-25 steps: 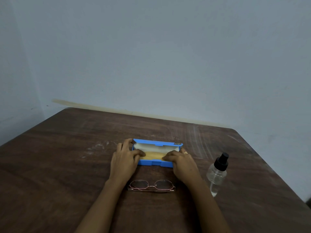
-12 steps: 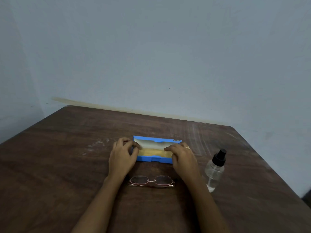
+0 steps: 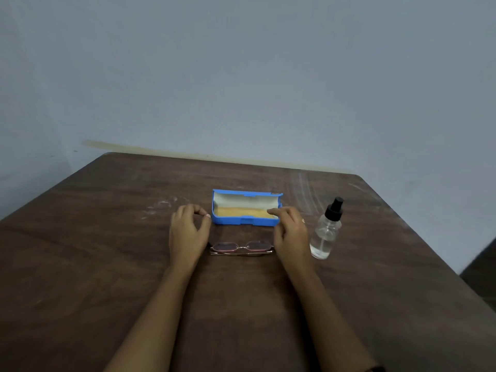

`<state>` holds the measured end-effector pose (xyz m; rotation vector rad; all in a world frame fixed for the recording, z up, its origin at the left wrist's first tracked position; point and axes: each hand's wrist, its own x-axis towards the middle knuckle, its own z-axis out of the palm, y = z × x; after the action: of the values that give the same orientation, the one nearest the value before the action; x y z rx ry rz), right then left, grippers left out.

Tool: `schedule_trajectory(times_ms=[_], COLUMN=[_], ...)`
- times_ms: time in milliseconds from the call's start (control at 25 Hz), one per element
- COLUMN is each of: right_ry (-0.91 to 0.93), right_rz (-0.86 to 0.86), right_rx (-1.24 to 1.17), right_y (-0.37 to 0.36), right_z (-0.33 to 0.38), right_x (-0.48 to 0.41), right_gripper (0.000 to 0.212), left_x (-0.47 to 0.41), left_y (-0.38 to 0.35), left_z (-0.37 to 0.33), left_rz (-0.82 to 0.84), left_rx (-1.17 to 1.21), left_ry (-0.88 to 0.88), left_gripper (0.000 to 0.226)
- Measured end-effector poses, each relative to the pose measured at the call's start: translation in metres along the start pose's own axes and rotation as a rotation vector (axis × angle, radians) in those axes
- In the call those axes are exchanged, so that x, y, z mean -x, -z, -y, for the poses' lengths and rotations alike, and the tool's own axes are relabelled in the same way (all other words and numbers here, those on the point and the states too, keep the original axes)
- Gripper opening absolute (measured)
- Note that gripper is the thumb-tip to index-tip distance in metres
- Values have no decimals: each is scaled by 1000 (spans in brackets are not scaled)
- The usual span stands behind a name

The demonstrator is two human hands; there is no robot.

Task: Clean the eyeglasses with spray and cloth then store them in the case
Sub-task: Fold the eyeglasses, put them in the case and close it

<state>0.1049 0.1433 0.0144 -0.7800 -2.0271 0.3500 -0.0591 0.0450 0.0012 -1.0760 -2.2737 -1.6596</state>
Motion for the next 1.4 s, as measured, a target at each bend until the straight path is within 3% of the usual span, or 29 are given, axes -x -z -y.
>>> schedule_trajectory(times_ms=[160, 280, 520, 720, 1000, 1400], right_ry=[-104, -176, -357, -389, -366, -461], right_rz=[27, 5, 86, 193, 275, 193], right_rx=[-59, -124, -170, -174, -85, -254], right_y=[5, 13, 23, 26, 21, 18], right_z=[2, 4, 3, 1, 1, 0], right_x=[16, 24, 40, 44, 40, 39], right_gripper=[36, 33, 21, 12, 15, 7], left_x=[19, 31, 49, 51, 49, 49], left_y=[11, 20, 32, 34, 32, 33], left_z=[-3, -3, 1, -1, -1, -5], left_rz=[19, 36, 149, 251, 258, 212], left_rx=[13, 19, 30, -62, -131, -150], left_ry=[-3, -3, 156, 132, 128, 94], left_gripper=[2, 12, 20, 14, 10, 4])
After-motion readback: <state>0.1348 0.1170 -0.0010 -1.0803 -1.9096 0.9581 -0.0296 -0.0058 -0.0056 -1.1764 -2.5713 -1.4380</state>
